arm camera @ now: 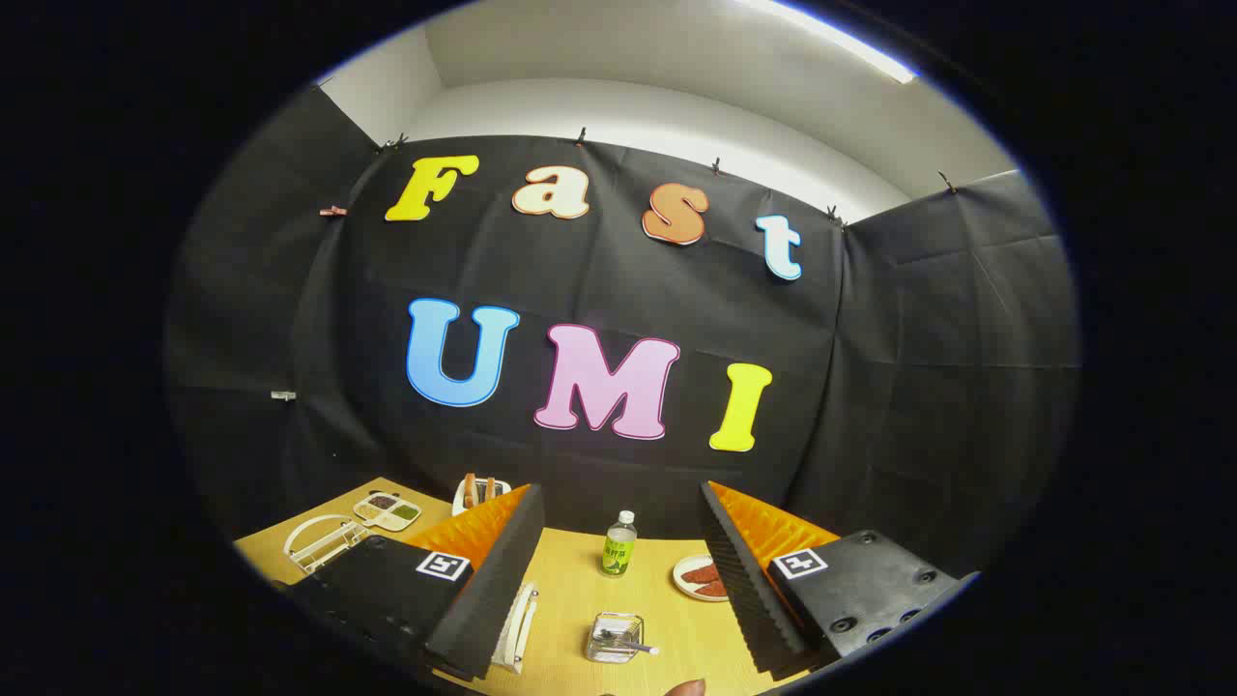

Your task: Take the plate from the dish rack, then take the spoon from the basket and place it into the plate.

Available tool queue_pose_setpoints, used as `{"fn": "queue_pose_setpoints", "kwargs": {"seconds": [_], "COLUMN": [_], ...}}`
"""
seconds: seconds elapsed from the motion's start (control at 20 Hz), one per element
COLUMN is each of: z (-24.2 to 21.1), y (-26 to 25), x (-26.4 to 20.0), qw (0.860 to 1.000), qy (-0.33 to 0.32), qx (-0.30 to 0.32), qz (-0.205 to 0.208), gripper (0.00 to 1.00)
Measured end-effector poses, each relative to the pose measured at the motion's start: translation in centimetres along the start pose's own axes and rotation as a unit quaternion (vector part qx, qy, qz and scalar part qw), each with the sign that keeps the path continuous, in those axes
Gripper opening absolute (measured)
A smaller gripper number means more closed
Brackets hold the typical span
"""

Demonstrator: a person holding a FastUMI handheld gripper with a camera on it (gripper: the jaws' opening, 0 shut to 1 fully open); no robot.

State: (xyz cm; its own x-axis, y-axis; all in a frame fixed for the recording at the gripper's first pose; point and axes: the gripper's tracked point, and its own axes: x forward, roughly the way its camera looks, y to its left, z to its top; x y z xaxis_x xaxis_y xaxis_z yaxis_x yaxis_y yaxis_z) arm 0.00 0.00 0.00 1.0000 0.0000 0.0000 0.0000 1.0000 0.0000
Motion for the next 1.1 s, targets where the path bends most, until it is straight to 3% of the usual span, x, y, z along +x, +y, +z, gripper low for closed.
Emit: {"fn": "queue_pose_setpoints", "kwargs": {"seconds": [1.1], "z": [-0.9], "y": [1.4], "x": [0.8], "qw": [1.000], "qy": [0.007], "qx": [-0.014], "qz": [0.015], "gripper": [0.97]}}
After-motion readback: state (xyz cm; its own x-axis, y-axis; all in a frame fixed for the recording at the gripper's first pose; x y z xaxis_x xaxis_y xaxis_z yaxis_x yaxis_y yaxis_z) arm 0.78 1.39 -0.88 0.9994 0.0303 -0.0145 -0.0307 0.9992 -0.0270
